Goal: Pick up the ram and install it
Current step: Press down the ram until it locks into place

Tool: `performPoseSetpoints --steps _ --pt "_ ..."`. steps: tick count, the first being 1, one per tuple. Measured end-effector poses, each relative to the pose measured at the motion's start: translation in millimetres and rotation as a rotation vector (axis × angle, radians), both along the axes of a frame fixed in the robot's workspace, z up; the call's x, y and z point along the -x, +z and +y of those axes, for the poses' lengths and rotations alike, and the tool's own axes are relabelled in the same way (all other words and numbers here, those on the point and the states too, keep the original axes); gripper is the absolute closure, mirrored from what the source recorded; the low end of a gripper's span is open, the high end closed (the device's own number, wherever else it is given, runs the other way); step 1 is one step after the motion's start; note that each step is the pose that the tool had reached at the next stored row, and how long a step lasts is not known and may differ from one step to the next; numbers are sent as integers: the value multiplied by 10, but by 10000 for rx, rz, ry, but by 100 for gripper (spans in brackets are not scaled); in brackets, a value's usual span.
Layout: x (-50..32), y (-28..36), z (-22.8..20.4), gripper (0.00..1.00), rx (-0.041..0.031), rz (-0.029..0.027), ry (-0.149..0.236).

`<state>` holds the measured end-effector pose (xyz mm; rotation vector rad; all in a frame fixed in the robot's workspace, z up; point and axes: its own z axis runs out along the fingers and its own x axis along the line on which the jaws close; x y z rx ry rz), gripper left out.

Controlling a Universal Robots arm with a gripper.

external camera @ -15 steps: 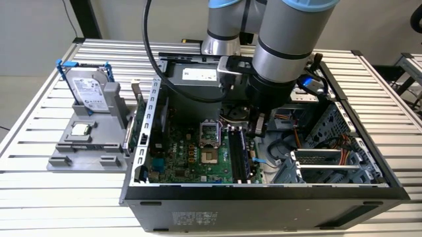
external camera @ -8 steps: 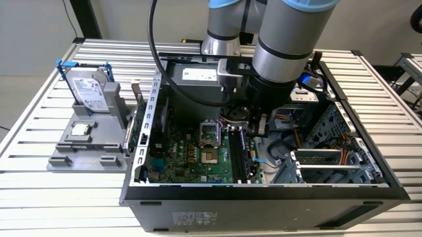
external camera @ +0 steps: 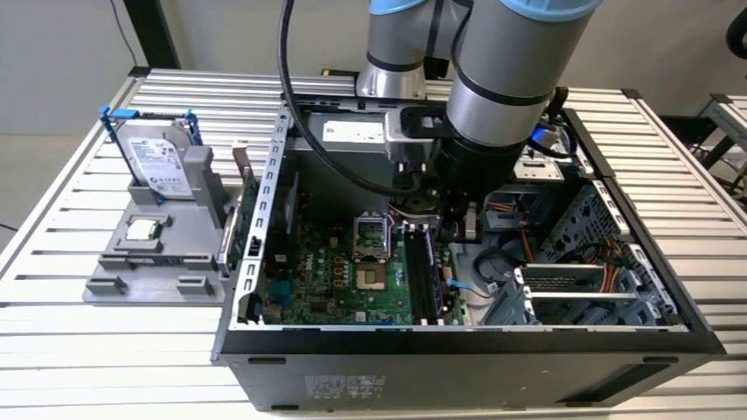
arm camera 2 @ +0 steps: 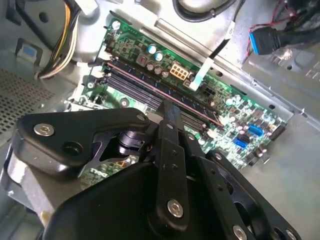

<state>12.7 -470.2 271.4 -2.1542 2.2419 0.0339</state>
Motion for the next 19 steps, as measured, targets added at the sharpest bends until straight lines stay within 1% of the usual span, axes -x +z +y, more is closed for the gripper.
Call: performPoseSetpoints --steps 3,11,13,15,17,19 --pt "-5 -1 0 100 0 0 6" --pt "-12 -143 -4 100 0 0 1" --pt "-13 -180 -19 100 0 1 3" --pt "-13 -214 -50 100 0 0 4" --pt "-13 -234 -83 100 4 1 3" --pt "-13 -255 -101 100 22 -2 2"
